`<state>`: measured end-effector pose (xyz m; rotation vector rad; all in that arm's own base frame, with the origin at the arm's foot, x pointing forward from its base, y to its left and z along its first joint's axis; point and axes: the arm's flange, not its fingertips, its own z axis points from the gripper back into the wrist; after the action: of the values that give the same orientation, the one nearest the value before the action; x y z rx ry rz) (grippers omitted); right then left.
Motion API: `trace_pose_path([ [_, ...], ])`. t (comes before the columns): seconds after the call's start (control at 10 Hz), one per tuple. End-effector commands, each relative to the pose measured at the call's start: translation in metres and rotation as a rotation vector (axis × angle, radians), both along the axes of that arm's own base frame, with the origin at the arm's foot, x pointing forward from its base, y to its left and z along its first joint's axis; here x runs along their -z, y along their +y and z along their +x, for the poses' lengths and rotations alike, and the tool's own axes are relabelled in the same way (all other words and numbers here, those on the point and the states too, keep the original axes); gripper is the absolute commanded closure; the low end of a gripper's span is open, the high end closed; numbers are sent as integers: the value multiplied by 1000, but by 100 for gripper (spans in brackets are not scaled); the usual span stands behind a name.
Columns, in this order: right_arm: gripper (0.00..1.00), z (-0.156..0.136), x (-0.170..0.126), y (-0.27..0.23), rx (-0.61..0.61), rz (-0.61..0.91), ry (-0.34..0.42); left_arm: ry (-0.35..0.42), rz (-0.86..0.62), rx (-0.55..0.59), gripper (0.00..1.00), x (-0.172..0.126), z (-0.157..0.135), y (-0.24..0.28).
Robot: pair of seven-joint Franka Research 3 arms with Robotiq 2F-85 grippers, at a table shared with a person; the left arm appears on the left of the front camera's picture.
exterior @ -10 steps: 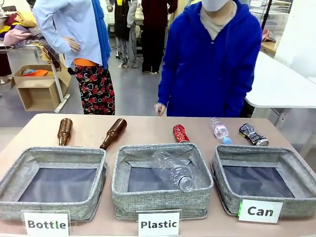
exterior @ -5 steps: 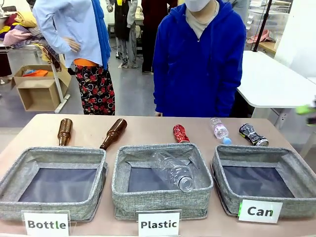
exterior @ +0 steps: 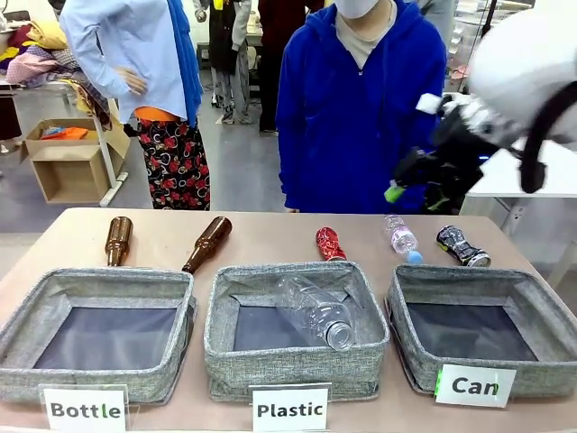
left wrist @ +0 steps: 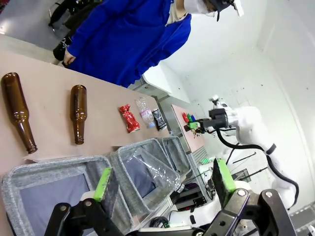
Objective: Sort the can waste into the basket.
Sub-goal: Pick up the can waste from the table and place it in the right Fabric basket.
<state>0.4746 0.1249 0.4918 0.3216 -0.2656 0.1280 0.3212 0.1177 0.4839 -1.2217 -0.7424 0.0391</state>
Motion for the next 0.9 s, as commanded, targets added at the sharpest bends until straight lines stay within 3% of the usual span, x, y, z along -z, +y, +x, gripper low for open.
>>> trace_pose_path([
  [0.0, 0, 58, 2, 30, 117, -75, 60, -22, 3, 10, 0, 0, -1, 1],
  [0.5, 0, 146, 56, 105, 225, -195, 94, -22, 3, 10, 0, 0, -1, 1],
  [0.7, 0, 147, 67, 121, 201, -219, 107, -22, 3, 10, 0, 0, -1, 1],
  [0.8, 0, 116, 42, 109, 115, -149, 142, -22, 3, 10, 0, 0, -1, 1],
])
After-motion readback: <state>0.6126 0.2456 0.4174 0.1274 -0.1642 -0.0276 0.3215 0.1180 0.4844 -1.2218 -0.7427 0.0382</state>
